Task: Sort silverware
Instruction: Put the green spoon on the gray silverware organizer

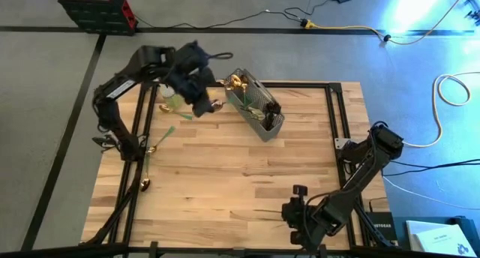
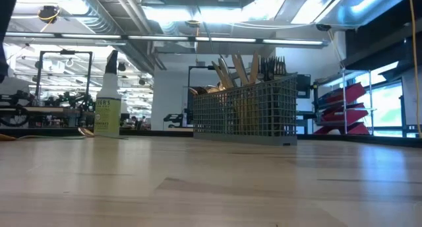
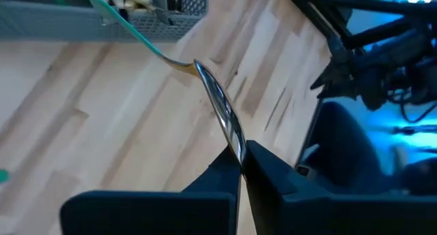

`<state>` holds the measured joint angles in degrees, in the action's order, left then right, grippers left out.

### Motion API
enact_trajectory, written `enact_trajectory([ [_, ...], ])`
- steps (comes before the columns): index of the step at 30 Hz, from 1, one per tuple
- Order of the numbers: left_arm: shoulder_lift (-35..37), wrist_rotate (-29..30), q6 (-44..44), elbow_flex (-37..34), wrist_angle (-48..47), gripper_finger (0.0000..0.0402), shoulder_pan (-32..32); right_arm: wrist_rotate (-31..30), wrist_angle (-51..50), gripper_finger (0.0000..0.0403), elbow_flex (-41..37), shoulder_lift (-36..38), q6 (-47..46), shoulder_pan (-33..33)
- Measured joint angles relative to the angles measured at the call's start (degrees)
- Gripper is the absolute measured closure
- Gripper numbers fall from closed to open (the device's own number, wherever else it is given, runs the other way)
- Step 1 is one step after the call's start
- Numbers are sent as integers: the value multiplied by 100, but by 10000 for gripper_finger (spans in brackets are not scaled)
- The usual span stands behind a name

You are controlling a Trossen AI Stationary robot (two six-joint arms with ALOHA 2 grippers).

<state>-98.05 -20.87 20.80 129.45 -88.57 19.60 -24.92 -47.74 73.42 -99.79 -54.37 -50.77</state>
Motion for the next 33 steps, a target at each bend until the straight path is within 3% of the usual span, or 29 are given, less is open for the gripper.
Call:
enact_trajectory([
  [18,-1347,-1304,-763,-4,595,401,1708,-360,593,272,5,-225,-1245,-218],
  [23,-1660,-1719,-693,-4,910,401,1920,-129,729,272,5,-472,-1735,-218],
  [33,-2280,-1900,-826,-4,896,401,2142,210,1188,272,5,-733,-2194,-218],
])
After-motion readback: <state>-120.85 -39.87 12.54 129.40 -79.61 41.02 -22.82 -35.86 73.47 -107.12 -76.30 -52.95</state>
